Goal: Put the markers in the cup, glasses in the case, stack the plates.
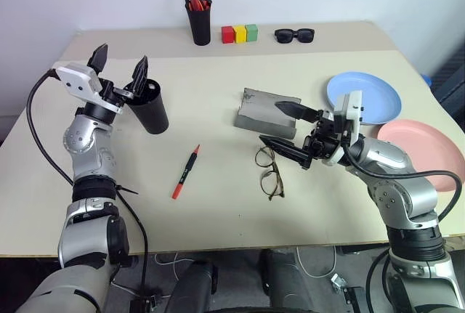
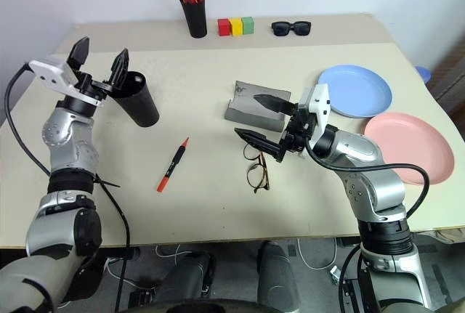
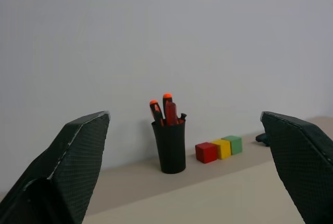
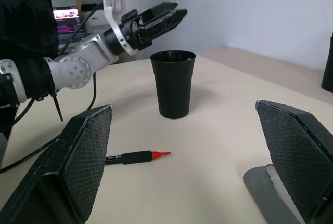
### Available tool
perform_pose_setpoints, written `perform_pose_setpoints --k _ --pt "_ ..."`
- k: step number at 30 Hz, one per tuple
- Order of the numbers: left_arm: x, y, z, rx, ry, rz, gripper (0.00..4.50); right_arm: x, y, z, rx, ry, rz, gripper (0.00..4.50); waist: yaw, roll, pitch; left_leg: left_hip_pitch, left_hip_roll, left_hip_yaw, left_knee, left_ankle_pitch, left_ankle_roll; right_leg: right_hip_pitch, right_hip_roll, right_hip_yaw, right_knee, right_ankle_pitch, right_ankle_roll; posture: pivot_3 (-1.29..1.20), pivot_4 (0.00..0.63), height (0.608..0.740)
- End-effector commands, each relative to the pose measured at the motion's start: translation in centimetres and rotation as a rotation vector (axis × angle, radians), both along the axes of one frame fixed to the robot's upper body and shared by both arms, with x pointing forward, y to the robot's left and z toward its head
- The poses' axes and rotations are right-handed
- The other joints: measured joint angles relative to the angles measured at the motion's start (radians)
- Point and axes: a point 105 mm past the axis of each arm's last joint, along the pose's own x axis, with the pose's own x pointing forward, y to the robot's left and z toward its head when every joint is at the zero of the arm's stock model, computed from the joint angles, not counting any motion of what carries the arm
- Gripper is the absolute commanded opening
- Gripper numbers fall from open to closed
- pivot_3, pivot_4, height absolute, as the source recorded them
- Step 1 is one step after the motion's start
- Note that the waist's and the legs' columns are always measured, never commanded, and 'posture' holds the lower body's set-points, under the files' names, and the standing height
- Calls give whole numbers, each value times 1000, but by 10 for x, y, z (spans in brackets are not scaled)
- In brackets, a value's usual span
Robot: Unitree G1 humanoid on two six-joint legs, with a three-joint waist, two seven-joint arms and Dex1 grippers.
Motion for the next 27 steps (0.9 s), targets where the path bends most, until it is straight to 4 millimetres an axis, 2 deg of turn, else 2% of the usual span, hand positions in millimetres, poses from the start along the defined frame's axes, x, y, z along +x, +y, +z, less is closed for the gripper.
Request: perform_pose_setpoints --k 1,4,6,9,11,13,16,19,22,27 --pt "-13 -23 27 25 -14 -102 4469 -5 3 14 8 -71 12 4500 0 0 0 0 0 0 0 0 0 0 0 0 0 0 0 0 150 740" --pt "-33 -66 39 112 112 -261 4469 -4 2 13 8 -70 10 4500 -2 0 0 0 0 0 0 0 0 0 0 0 0 0 0 0 150 740" --pt "-38 -78 37 126 222 -266 4469 -2 1 13 8 -69 7 4500 -2 0 0 0 0 -1 0 0 0 0 0 0 1 0 0 0 150 740" --pt "-44 -95 18 193 425 -235 4469 0 0 13 12 -73 8 4500 -3 0 0 1 0 -1 0 0 0 0 0 0 1 0 0 0 150 740" --pt "-48 -105 -3 273 596 -195 4469 0 1 14 16 -74 15 4500 -5 0 0 1 0 0 0 0 0 0 1 1 2 0 0 0 150 740" --pt "-47 -112 -8 277 667 -123 4469 0 4 15 19 -74 24 4500 -5 0 0 1 1 -1 0 0 0 0 2 1 2 0 0 0 150 740" --pt "-50 -125 -11 276 725 -107 4469 -1 7 13 22 -72 35 4500 -3 0 0 1 1 -1 0 0 0 0 3 1 2 0 0 0 150 740" --pt "-53 -123 -28 237 841 -84 4469 -2 6 12 23 -69 33 4500 -1 0 0 1 1 -1 0 0 -1 0 3 1 1 0 0 0 150 740" --pt "-61 -109 -52 269 983 -39 4469 -3 -1 7 -8 -62 19 4500 -8 0 0 1 1 -1 -1 1 -1 0 4 2 1 0 0 0 150 740" --pt "-68 -84 -76 283 1108 22 4469 -5 -6 -5 -48 -43 15 4500 -3 0 0 1 3 -1 -1 1 -2 -1 6 3 1 0 -1 0 150 740"
